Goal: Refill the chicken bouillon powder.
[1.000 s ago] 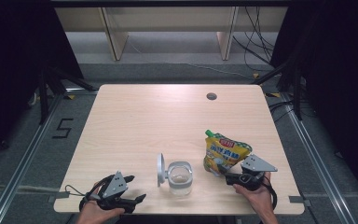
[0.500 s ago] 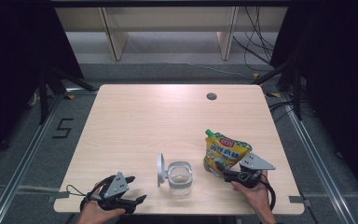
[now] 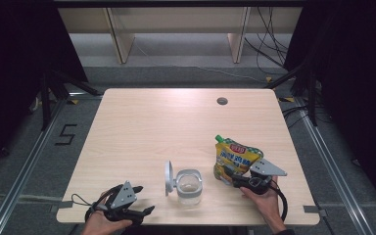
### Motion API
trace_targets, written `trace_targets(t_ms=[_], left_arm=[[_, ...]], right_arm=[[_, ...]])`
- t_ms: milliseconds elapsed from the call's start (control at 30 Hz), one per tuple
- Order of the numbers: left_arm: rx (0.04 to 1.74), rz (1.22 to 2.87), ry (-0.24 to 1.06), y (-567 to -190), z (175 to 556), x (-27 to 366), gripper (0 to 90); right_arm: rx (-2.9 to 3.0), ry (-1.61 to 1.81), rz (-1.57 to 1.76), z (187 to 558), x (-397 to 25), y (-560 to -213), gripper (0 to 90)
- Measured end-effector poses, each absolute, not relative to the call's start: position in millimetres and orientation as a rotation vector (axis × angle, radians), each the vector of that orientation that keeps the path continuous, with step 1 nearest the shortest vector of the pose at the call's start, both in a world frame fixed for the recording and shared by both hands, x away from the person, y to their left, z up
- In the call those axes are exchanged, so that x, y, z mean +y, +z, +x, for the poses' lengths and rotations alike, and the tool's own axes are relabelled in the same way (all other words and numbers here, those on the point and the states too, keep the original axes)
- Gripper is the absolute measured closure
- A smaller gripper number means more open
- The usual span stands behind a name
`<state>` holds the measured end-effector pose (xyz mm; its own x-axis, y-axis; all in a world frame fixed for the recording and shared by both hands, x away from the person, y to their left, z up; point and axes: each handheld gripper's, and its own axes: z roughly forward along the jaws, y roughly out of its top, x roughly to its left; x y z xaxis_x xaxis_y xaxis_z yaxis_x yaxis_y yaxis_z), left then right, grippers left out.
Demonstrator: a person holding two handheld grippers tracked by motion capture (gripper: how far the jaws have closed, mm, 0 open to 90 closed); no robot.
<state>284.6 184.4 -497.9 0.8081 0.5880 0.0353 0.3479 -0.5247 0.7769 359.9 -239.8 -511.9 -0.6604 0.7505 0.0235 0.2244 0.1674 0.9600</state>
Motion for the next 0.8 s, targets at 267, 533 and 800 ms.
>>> trace_targets(t_ms=[267, 533, 800], left_arm=[[0.689, 2.169, 0.386, -497.9, 283.8, 183.6, 24.4], [0.687, 2.17, 0.381, -498.1, 283.2, 183.1, 24.4], [0.675, 2.184, 0.372, -498.9, 284.3, 182.7, 24.3]], right_arm=[[1.989, 1.556, 0.906, 366.0, -240.0, -513.5, 32.1], [1.976, 1.573, 0.96, 365.6, -238.4, -513.4, 33.8], [1.955, 1.584, 0.898, 371.3, -240.5, -513.6, 36.0]])
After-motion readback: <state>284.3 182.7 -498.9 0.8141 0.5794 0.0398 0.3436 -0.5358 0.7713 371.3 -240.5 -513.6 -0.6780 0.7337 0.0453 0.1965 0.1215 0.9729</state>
